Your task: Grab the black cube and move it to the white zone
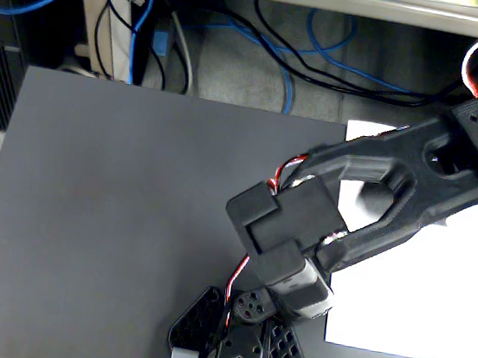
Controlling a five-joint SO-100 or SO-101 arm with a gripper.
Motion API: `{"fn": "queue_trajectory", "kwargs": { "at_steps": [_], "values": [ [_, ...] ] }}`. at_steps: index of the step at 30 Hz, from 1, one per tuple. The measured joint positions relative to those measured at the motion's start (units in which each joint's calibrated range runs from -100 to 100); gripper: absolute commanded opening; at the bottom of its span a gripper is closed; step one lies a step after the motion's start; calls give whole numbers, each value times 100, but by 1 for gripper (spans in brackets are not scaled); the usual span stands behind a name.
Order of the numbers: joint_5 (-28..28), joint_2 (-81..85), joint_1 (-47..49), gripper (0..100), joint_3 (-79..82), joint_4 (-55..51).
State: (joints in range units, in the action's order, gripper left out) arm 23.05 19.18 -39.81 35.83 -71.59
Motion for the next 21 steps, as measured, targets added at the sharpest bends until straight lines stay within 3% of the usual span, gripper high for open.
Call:
{"fn": "queue_trajectory", "kwargs": {
  "at_steps": [13,17,21],
  "values": [
    [0,83,22,43,-82,-34],
    [-393,108,1219,43,-1545,-1712],
    [-1196,117,2614,43,-2029,-1917]
  ]
}}
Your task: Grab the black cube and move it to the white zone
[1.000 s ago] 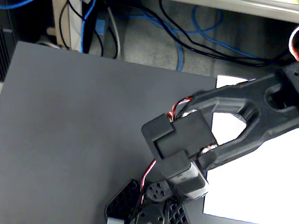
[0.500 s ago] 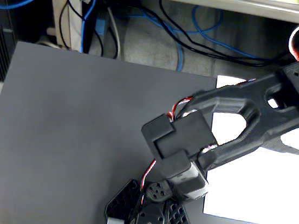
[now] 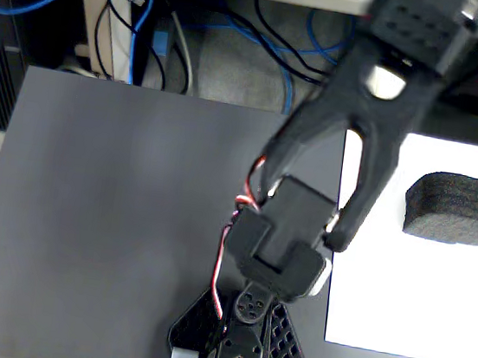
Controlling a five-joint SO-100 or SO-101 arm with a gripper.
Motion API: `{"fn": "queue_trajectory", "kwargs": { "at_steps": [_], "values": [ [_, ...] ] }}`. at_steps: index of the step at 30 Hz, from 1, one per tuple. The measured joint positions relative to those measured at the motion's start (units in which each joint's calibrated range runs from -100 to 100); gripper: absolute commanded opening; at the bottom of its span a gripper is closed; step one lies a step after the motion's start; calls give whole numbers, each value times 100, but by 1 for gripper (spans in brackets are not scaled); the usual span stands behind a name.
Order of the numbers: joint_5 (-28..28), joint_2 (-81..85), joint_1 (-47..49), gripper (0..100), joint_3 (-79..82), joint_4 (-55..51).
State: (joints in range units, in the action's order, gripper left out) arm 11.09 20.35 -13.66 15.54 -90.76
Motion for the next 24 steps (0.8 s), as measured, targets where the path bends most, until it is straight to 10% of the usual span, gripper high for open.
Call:
{"fn": "queue_trajectory", "kwargs": {
  "at_steps": [17,21,24],
  "values": [
    [-682,17,1381,43,2943,2465],
    [-682,258,1388,5,3062,2465],
    [-682,1623,1396,4,3647,2456]
  ]
}}
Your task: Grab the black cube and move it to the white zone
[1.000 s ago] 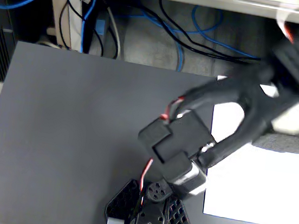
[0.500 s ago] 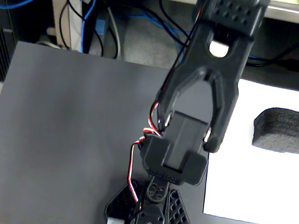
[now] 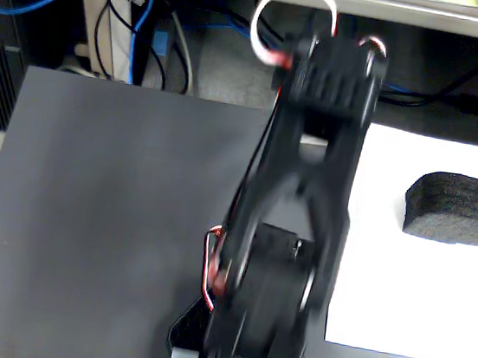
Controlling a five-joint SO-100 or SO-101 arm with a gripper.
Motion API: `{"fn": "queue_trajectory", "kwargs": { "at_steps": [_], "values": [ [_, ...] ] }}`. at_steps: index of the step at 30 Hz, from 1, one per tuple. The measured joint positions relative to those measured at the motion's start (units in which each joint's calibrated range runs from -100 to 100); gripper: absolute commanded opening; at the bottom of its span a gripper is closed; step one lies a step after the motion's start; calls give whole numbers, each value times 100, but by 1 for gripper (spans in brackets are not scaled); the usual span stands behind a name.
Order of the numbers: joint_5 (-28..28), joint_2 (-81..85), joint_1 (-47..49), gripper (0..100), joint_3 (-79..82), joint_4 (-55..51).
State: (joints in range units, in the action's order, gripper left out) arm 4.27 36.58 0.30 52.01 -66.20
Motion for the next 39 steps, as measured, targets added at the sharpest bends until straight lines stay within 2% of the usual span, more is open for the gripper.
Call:
{"fn": "queue_trajectory", "kwargs": {
  "at_steps": [5,9,13,17,24,39],
  "values": [
    [0,3795,0,3,293,-1318],
    [-147,5302,739,3,1015,-1378],
    [-157,5410,997,4,1225,-1275],
    [-157,5493,1285,4,3236,-163],
    [-157,5476,1189,4,4735,-43],
    [-157,5493,1196,3,4799,-43]
  ]
}}
